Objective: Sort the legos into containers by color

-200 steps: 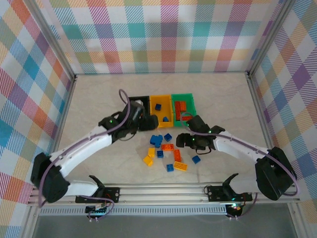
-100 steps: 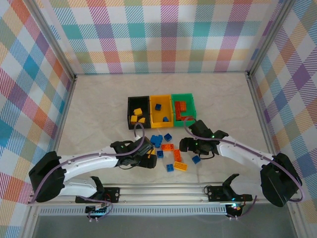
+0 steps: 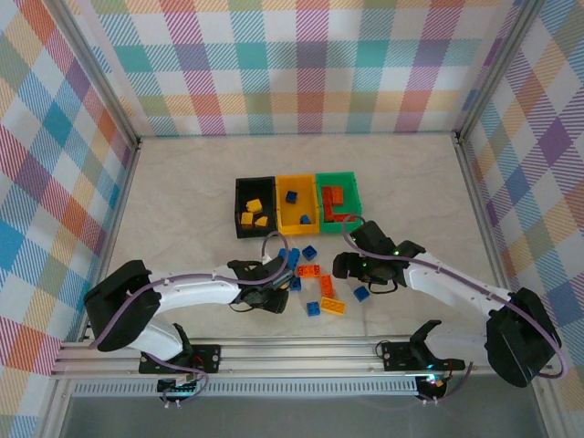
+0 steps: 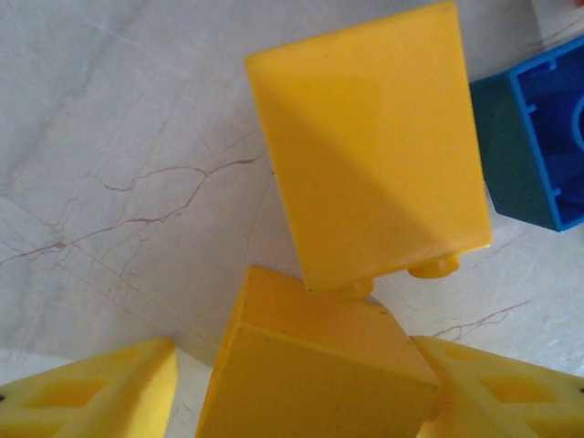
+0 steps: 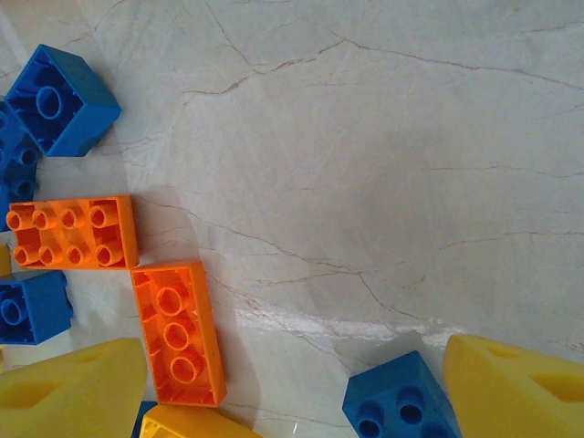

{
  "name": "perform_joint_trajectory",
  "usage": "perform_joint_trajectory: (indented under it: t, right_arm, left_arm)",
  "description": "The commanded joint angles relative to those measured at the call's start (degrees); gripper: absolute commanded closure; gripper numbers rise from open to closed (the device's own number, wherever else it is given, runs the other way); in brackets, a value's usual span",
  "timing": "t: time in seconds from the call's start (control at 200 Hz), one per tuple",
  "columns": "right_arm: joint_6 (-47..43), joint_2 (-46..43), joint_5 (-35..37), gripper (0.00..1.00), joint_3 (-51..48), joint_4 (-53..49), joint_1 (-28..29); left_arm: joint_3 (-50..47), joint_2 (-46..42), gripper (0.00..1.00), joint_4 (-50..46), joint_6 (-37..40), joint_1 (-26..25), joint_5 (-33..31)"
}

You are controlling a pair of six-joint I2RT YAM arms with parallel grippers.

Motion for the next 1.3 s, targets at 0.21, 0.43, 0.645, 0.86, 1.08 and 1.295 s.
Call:
perform_joint_trajectory:
  t: [0.21, 0.43, 0.645, 0.86, 1.08, 1.295]
  right_arm:
    - [0.8, -0.7, 1.0, 0.15, 0.9, -1.0, 0.3]
    - [0.1, 0.1, 0.6, 0.15, 2.1, -0.5, 0.3]
    - [-0.2, 1.1, -0.3, 0.15, 3.0, 1.1, 0.3]
    - [-1.3, 3.3, 0.2, 0.15, 4.5, 0.4, 0.3]
    - [-0.1, 0.5, -0.2, 0.15, 2.9, 0.4, 0.3]
    - [-1.4, -0.6, -2.1, 0.13, 2.4, -1.1, 0.3]
  left_arm:
    - [1.1, -2.5, 0.57, -1.8, -0.6, -0.7, -3.5]
    - [5.4, -13.6, 0.59, -11.0, -1.4, 2.6, -11.6]
    - [18.1, -9.3, 0.6, -10.3, 5.4, 17.4, -11.3]
    - [28.3, 5.8, 0.65, -6.0, 9.2, 25.0, -10.5]
    - [37.7, 17.6, 0.65, -4.7, 10.4, 27.4, -10.6]
    - [44.1, 23.8, 0.49, -7.2, 10.2, 27.7, -12.0]
